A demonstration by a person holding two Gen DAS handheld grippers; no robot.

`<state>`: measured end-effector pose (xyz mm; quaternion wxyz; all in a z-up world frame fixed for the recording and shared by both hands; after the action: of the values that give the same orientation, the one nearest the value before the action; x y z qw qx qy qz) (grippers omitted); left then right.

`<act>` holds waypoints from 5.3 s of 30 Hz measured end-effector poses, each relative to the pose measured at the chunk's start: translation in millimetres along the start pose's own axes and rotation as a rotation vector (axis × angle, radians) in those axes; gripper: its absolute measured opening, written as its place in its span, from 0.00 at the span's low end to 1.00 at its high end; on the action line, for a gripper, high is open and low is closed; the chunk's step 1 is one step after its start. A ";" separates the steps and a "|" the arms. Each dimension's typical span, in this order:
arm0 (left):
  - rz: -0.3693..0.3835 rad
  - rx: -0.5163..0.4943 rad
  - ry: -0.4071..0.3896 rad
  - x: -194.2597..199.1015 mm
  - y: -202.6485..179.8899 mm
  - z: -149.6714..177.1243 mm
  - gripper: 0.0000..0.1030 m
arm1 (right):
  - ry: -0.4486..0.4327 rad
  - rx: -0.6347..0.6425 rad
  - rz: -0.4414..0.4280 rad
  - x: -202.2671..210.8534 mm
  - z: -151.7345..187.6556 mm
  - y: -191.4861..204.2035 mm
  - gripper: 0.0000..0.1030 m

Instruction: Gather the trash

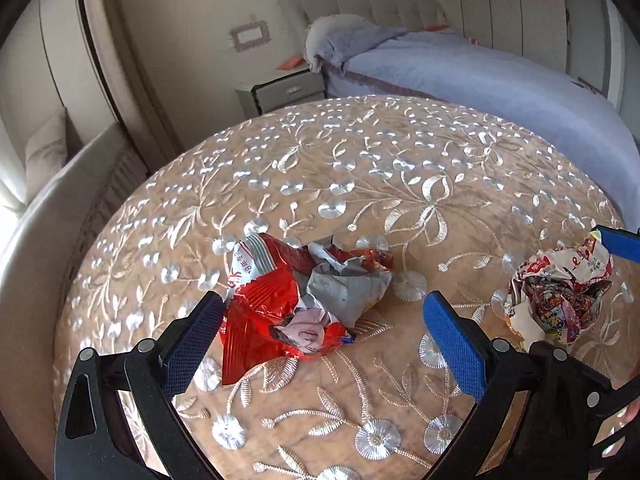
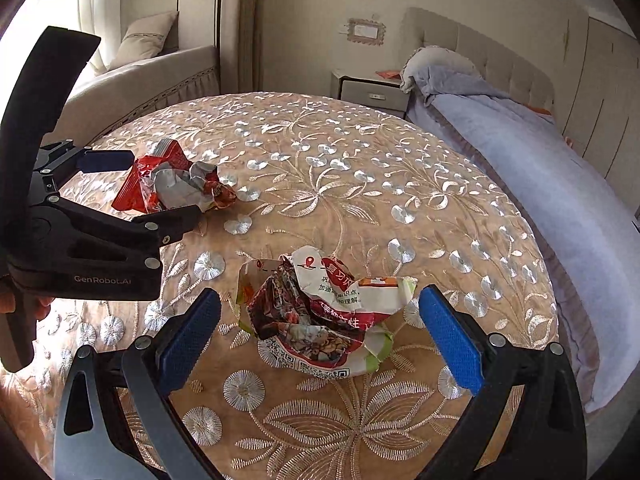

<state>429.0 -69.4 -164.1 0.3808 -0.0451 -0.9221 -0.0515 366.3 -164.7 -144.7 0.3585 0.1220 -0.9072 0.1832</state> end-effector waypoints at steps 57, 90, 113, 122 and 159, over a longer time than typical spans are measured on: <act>0.195 -0.172 -0.198 200.8 -181.3 117.7 0.73 | -0.124 -0.199 0.112 209.7 161.5 -76.1 0.58; 0.338 -0.536 0.161 56.0 -381.6 199.6 0.73 | 0.192 -0.344 0.210 138.3 307.6 -180.3 0.58; 0.300 -0.723 0.368 -53.7 -417.8 255.9 0.96 | 0.412 -0.222 0.047 24.3 375.3 -177.7 0.90; 0.325 -0.703 0.311 -28.8 -418.0 242.0 0.96 | 0.387 -0.241 0.091 40.5 373.8 -179.9 0.95; -0.009 0.292 -0.351 243.5 -81.6 116.0 0.96 | -0.451 -0.318 0.322 259.0 142.3 -47.6 0.95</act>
<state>166.2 -124.5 -78.7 0.2167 0.0065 -0.9721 0.0896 112.2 -290.8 -49.2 0.1292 -0.0430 -0.9887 0.0620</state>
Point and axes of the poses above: each gripper's, at about its wrist camera, not at the fingertips, and x roughly against the way its jaws point, y to its left, z to its underside, the point moved 6 cm from there along -x, roughly the way its jaws point, and after that the axes turned 11 degrees about x, right-handed, at the moved point
